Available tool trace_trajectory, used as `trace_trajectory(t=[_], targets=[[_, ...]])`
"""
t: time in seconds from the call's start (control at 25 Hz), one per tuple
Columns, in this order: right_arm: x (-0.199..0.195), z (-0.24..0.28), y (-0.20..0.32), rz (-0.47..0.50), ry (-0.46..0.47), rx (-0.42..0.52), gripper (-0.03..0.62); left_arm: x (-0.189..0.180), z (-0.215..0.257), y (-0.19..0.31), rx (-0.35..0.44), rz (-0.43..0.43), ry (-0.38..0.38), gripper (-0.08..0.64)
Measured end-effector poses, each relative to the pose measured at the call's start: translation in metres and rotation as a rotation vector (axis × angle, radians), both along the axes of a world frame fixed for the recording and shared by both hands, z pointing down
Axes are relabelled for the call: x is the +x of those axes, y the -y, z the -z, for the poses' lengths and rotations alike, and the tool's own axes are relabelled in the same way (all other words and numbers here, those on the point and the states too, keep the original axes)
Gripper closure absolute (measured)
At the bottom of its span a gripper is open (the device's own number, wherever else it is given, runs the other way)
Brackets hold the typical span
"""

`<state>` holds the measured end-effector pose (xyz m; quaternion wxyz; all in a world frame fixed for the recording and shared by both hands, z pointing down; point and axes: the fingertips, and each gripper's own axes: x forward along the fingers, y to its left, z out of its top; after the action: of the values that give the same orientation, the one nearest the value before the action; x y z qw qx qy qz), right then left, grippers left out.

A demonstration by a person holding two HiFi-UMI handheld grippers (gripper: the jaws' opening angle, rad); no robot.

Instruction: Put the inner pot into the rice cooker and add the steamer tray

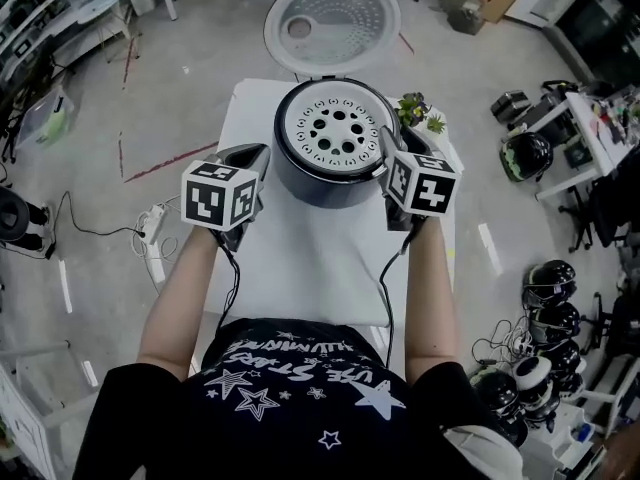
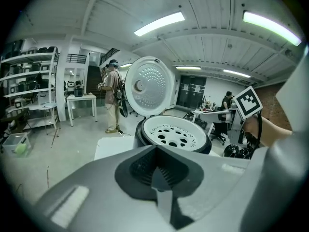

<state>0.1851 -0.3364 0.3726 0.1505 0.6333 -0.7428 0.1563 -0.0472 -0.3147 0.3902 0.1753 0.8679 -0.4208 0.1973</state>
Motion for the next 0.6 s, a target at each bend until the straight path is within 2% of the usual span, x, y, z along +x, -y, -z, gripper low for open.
trace_trajectory(t=[0.12, 0.2, 0.4, 0.6], targets=[[-0.007, 0.006, -0.019, -0.050, 0.004, 0.017, 0.473, -0.004, 0.002, -0.008, 0.000, -0.049, -0.009, 0.558], [-0.012, 0.007, -0.031, -0.082, 0.006, 0.026, 0.556, -0.006, 0.002, -0.014, 0.001, -0.084, -0.018, 0.558], [-0.037, 0.006, -0.063, -0.105, 0.011, 0.045, 0.566, -0.013, -0.005, -0.034, -0.002, -0.158, -0.031, 0.558], [-0.066, -0.003, -0.093, -0.158, 0.061, 0.033, 0.566, -0.037, -0.016, -0.059, -0.017, -0.202, -0.038, 0.558]])
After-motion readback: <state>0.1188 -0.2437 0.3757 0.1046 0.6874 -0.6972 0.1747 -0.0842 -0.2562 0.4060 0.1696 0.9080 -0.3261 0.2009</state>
